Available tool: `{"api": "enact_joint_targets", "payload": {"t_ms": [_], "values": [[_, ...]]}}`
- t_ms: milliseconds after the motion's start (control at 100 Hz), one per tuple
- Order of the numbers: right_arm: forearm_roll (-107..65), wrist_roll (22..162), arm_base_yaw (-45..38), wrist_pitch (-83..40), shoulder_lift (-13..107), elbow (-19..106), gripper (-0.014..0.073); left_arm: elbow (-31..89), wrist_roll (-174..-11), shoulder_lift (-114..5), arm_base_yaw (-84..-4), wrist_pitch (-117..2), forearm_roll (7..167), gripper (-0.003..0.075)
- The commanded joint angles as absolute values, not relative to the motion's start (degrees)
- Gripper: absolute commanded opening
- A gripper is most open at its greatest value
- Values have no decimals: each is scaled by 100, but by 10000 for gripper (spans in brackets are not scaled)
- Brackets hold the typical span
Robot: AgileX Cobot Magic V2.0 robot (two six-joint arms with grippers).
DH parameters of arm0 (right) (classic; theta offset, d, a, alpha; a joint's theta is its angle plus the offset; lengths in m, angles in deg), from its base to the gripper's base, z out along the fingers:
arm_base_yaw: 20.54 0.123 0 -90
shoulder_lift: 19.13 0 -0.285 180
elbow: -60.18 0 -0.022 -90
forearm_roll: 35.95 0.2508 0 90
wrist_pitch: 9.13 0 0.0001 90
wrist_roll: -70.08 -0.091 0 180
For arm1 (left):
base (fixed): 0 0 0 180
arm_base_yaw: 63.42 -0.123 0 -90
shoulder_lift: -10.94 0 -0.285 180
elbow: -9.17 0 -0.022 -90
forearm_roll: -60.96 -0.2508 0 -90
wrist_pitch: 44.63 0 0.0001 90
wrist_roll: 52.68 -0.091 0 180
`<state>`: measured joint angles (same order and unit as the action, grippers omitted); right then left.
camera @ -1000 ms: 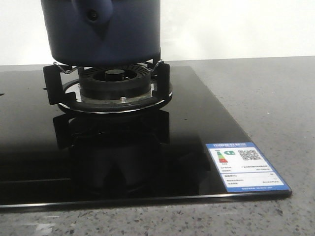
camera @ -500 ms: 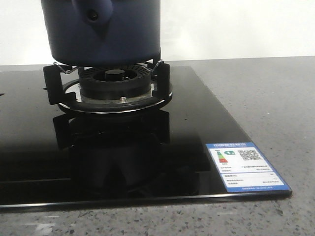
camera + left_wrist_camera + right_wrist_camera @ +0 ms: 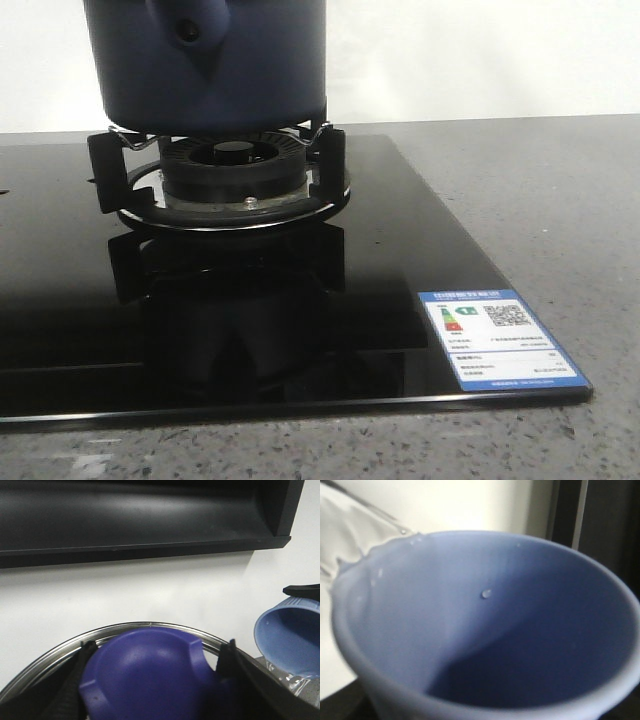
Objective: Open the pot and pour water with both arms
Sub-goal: 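Tilt the cup with the right gripper to pour water into the pot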
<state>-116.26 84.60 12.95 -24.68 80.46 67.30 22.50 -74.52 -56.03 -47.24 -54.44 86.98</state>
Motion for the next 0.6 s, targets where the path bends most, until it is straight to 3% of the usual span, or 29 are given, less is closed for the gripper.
{"api": "enact_joint_targets", "payload": {"t_ms": [0, 590], "values": [[-12064, 8507, 1305, -2341, 7772, 6964, 280, 2046, -7439, -5462, -4743, -4894, 8748, 356], [-13414, 8507, 1305, -2272, 7772, 6964, 280, 2046, -7439, -5462, -4743, -4894, 8748, 356]]}}
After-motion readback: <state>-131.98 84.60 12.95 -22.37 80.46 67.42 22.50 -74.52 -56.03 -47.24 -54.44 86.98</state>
